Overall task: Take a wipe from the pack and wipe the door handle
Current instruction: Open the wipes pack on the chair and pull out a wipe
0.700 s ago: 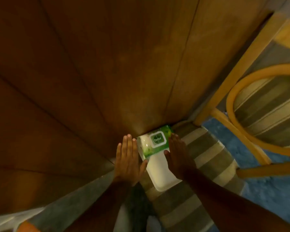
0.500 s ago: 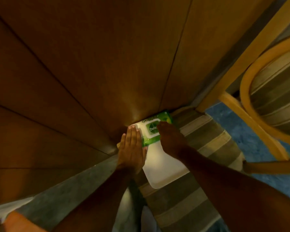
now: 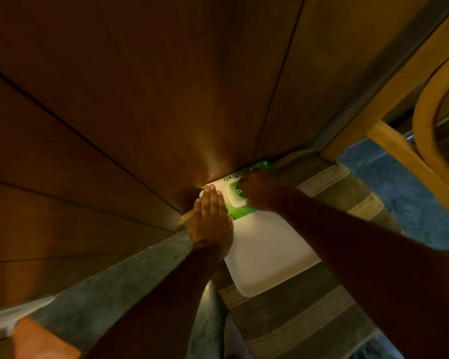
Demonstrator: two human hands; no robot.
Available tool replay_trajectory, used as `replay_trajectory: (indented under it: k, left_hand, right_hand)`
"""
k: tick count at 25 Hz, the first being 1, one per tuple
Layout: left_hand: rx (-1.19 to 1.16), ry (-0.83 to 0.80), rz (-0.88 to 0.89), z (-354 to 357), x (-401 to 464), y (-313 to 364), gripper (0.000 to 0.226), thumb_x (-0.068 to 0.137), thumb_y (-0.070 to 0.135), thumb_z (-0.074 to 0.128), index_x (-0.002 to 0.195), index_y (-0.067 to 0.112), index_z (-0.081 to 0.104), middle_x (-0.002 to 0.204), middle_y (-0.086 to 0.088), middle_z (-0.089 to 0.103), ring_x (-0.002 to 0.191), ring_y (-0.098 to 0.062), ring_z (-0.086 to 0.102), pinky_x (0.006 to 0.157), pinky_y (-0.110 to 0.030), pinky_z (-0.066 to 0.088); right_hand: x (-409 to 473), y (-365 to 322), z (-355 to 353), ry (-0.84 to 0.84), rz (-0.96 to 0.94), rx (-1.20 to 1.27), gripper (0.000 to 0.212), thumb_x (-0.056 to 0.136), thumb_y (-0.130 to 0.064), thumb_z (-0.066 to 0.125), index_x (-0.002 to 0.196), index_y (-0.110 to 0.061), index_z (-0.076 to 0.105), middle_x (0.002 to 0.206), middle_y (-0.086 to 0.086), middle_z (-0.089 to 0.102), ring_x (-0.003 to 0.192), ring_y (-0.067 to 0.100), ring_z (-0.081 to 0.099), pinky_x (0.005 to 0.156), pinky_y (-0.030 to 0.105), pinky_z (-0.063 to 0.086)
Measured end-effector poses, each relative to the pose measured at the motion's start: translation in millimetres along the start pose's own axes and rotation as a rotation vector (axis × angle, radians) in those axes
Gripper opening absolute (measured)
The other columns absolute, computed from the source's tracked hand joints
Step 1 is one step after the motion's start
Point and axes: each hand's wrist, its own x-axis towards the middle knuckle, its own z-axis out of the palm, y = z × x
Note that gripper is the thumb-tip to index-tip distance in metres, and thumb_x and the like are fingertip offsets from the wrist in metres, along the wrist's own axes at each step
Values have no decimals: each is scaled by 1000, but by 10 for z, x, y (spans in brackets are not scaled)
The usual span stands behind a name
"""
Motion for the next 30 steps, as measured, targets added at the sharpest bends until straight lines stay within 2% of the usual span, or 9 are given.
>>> replay_trajectory:
  k: [5,11,15,19,22,24,25,27,30]
  left_hand:
    - [-3,1,0,6,20,2,73,102,43,19,155,3,-9,167,-19,-11,154,-34,-10,123,-46,-7]
    - [2,23,-2,35,9,29,74,101,43,20,155,1,-9,167,-21,-11,154,-35,-10,123,-46,-7]
    - [1,37,-11,58,2,33,74,101,43,19,155,2,-9,167,-20,-11,154,-34,-11,123,-46,-7]
    - [-1,29,-20,77,2,42,74,101,43,19,154,2,-11,167,-20,-12,154,-35,-11,123,-46,-8]
    - [-17,38,-19,80,6,44,73,101,42,19,154,1,-10,167,-21,-12,154,-35,-11,122,-47,-10]
    - [-28,44,-22,74,5,50,73,101,42,20,154,1,-10,167,-21,-12,154,-35,-12,120,-47,-13]
    - [-30,46,-21,77,5,52,74,101,41,21,154,1,-10,166,-21,-12,154,-35,-12,119,-46,-14]
    - [-20,42,-14,88,5,42,74,101,42,20,154,1,-11,166,-21,-13,154,-35,-12,119,-46,-13]
    - [-5,27,-15,80,7,28,74,101,43,19,154,1,-11,166,-21,-13,154,-35,-13,121,-47,-10]
  right_hand:
    - [24,62,-56,36,-101,-64,27,79,-28,62,100,-11,68,101,11,71,88,31,68,73,37,53]
    - [60,94,-144,-15,-199,-181,49,71,-45,72,108,-14,67,110,6,67,99,25,62,82,35,51]
    - [118,-32,-176,-68,-212,-200,28,76,-31,72,95,-11,72,97,8,73,90,28,68,76,37,54]
    - [236,146,-286,31,119,277,17,85,-25,62,94,-12,69,94,8,72,83,24,66,67,30,43]
    - [65,1,31,423,538,599,38,85,-38,67,109,-9,62,108,11,66,94,27,63,74,34,49]
    - [-70,-157,229,529,860,872,52,83,-46,68,116,-6,58,114,13,63,99,25,63,76,32,53]
    - [-79,-181,314,495,888,864,49,86,-45,65,113,-5,61,112,14,65,97,26,65,72,29,52]
    - [-99,-207,404,441,732,752,37,86,-37,66,100,-3,69,101,15,68,90,25,67,66,22,43]
    - [-117,-246,425,401,585,662,40,81,-36,70,105,-5,70,109,14,65,97,24,62,75,26,50]
